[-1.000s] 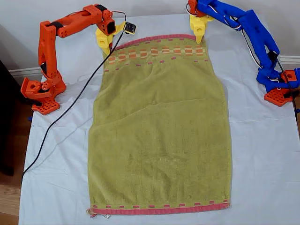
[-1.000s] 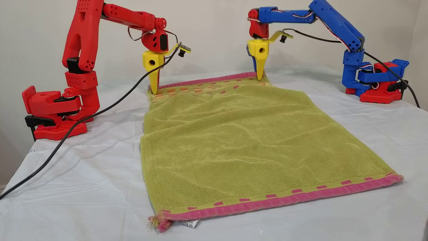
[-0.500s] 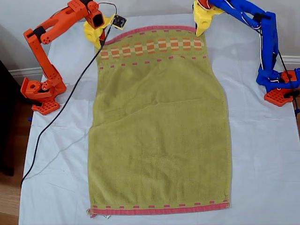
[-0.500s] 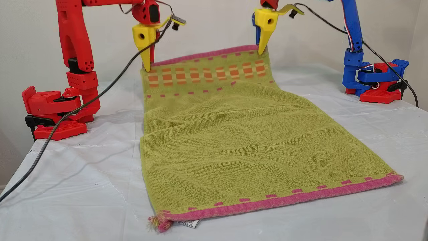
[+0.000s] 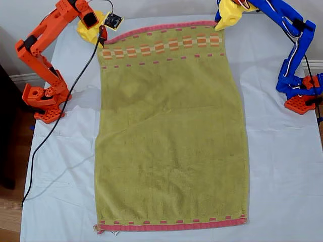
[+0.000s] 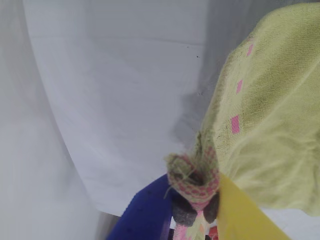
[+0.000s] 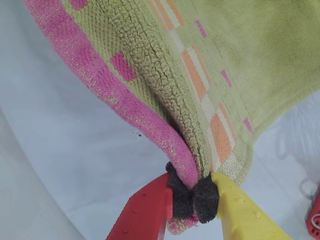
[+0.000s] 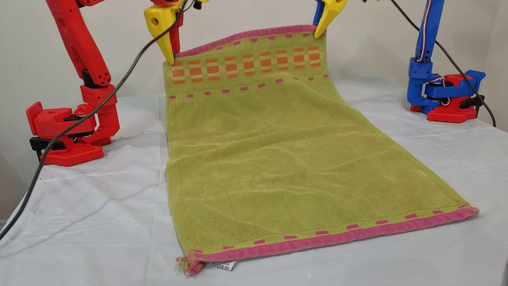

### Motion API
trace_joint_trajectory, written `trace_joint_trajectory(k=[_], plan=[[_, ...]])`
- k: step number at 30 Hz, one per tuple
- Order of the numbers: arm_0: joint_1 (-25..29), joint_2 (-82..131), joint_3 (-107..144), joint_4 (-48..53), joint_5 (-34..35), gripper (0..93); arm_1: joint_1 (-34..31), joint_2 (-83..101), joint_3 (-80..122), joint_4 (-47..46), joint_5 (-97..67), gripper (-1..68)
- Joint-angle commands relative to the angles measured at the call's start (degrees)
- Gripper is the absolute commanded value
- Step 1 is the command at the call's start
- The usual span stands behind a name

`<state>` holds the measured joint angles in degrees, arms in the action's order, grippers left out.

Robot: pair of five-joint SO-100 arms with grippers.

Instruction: Fold the towel.

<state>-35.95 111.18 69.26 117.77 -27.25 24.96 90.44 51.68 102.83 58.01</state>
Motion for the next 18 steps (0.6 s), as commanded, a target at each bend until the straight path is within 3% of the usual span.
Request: trace_joint_trajectory(k=[1,9,18], plan=[[3.25,5.45,-0.7,0.79,-0.53,0.2,-2.55,9.67,-0.09,0.26,2.02,0.1],[13.1,6.86,0.7,0.79,-4.04,0.2,-11.25,15.12,2.99,0.26,9.23,0.1],[29.71,9.32,-0.79,0.7,-7.73,0.1,-24.26,17.14,7.21,0.26,15.12,0.1]])
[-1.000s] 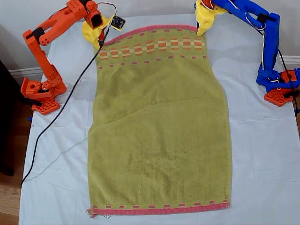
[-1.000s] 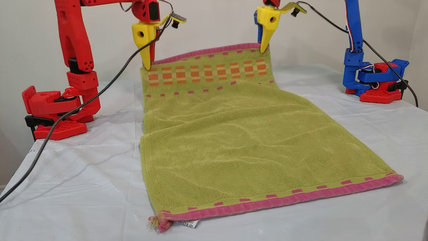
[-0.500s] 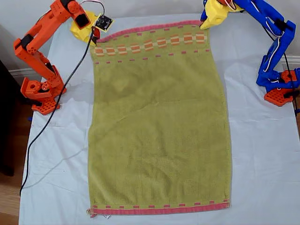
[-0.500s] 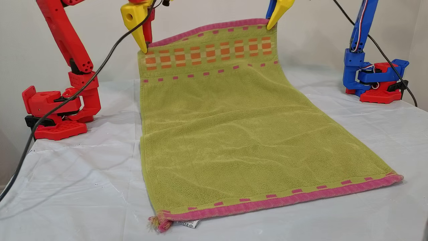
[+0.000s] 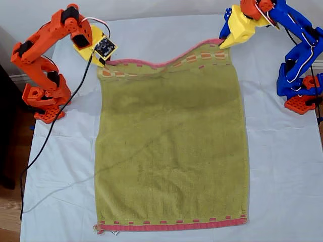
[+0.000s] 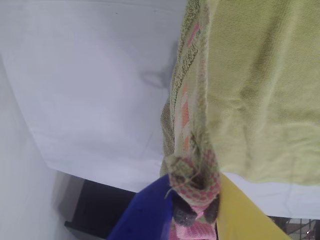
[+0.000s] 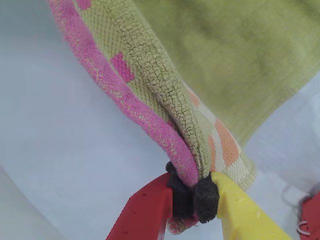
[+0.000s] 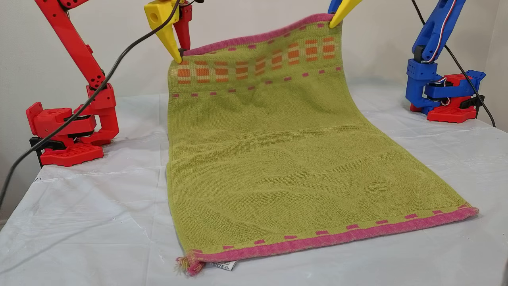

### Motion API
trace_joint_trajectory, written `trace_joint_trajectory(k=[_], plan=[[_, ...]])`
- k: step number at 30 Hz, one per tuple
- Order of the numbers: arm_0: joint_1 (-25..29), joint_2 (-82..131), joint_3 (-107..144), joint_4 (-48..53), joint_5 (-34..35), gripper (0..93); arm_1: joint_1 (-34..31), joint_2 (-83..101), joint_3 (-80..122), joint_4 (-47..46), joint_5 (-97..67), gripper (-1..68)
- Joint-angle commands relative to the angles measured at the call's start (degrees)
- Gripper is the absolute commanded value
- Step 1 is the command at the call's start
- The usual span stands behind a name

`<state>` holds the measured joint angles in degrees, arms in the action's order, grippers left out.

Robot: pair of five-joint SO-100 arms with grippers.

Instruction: Fold the towel.

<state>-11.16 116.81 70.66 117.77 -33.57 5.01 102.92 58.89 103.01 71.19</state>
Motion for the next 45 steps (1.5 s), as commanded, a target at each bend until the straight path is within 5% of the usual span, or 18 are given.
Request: trace_joint_trajectory(k=[1,19,34,45], plan=[[6.68,4.48,-1.76,0.62,-2.02,0.1,-5.62,4.66,0.53,0.09,2.81,0.1],[32.87,13.1,12.04,-9.93,-12.22,0.1,-34.63,-10.2,-8.17,0.0,19.6,0.1],[46.67,1.05,12.57,-24.17,-19.6,0.1,-45.79,-30.67,-28.04,0.0,26.37,0.1],[50.36,-3.6,11.25,-30.76,-22.32,0.1,-53.35,-39.55,-35.95,0.0,34.01,0.1]])
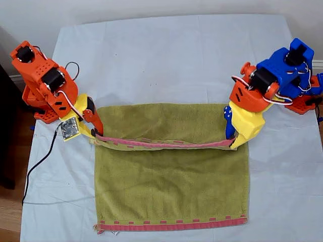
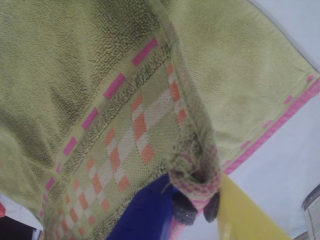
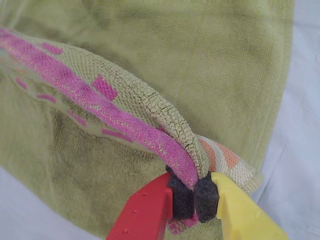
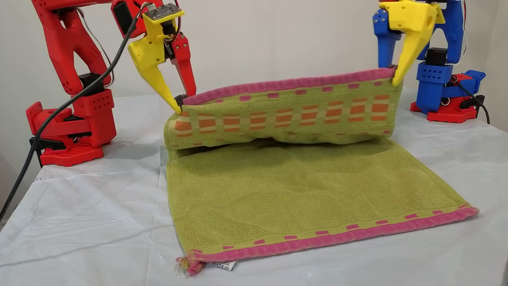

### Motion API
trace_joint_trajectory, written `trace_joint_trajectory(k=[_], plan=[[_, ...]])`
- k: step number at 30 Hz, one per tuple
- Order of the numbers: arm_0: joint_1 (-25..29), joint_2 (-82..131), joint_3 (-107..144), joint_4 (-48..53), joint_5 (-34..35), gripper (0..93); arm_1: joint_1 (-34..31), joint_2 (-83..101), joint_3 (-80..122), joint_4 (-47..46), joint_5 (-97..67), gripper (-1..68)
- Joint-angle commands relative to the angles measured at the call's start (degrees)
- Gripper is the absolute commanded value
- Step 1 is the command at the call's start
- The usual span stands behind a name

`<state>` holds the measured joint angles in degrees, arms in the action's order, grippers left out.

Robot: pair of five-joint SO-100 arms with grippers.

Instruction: Fold the towel.

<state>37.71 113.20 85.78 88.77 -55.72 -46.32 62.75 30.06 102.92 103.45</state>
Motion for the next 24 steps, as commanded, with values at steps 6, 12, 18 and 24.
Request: trace_joint_trajectory(k=[6,12,18,24], plan=[[4.31,-4.48,-4.39,-8.17,-1.49,0.1,-4.48,-6.5,-14.85,0.09,3.78,0.1],[6.5,-9.58,-5.27,-14.06,-2.29,0.1,-7.29,-16.0,-27.25,0.18,6.68,0.1],[9.14,-13.36,-6.77,-19.07,-5.45,0.1,-9.14,-27.6,-41.66,0.18,9.49,0.1],[12.13,-21.36,-13.89,-22.94,-5.98,0.1,-9.4,-27.95,-41.66,0.18,9.84,0.1]])
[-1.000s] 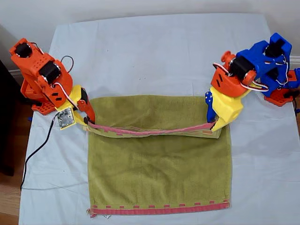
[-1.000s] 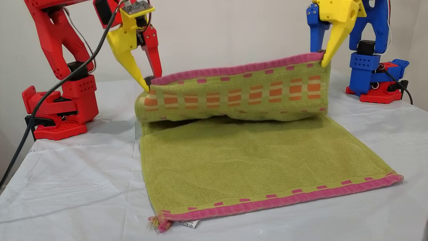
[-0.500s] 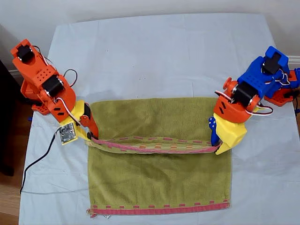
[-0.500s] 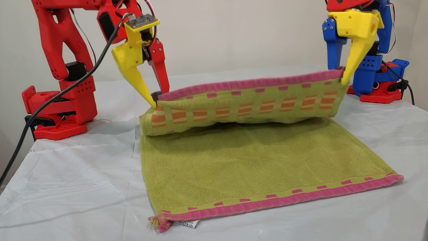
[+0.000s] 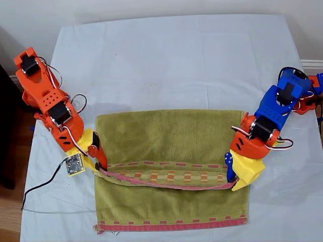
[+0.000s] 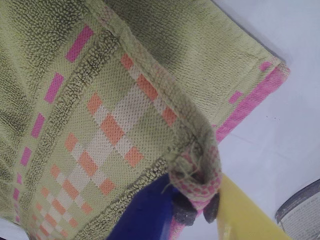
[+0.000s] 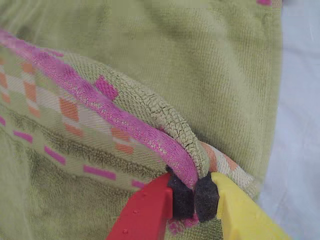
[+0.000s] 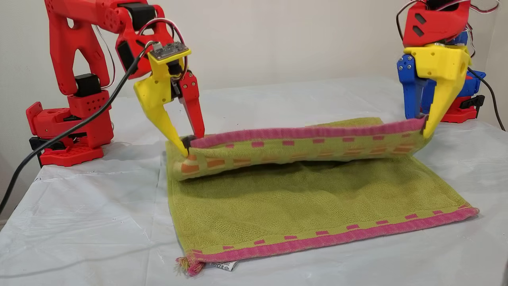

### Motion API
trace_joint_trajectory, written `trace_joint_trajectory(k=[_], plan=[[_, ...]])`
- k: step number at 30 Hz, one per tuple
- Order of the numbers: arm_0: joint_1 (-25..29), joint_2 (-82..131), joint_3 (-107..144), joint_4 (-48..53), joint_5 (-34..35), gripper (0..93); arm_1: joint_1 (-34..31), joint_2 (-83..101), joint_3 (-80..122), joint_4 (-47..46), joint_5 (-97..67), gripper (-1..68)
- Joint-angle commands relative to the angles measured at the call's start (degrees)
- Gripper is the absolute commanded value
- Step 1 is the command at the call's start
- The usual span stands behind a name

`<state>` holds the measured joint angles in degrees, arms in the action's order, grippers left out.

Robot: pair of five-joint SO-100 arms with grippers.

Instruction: Fold the towel.

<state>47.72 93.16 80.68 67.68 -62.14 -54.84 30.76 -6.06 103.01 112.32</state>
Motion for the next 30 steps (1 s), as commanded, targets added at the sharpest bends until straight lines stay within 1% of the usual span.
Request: trace_joint_trajectory(k=[1,3,6,11,14,18,24,30], plan=[[2.55,-2.9,-10.46,-2.11,0.97,0.1,-0.88,3.96,-5.54,0.09,0.97,0.1],[3.69,-4.83,-12.66,-4.83,2.99,0.1,-0.88,3.69,-5.54,0.09,1.05,0.1],[4.66,-6.33,-15.21,-5.19,3.78,0.1,-0.88,3.34,-5.54,0.09,1.14,0.1],[8.26,-7.03,-15.12,-9.4,1.67,0.1,-0.7,3.08,-5.63,0.09,0.97,0.1],[10.28,-5.8,-14.15,-9.49,-1.76,0.1,-0.53,2.99,-5.63,0.09,0.88,0.1],[10.11,-3.96,-11.16,-13.54,-2.64,0.1,-0.35,2.72,-5.63,0.09,0.62,0.1],[9.58,-8.53,-9.4,-24.87,0.97,0.1,-0.62,2.46,-5.63,0.09,1.05,0.1],[11.34,-7.38,-5.63,-29.71,2.81,0.1,-0.53,2.2,-5.63,-0.26,1.05,0.1]])
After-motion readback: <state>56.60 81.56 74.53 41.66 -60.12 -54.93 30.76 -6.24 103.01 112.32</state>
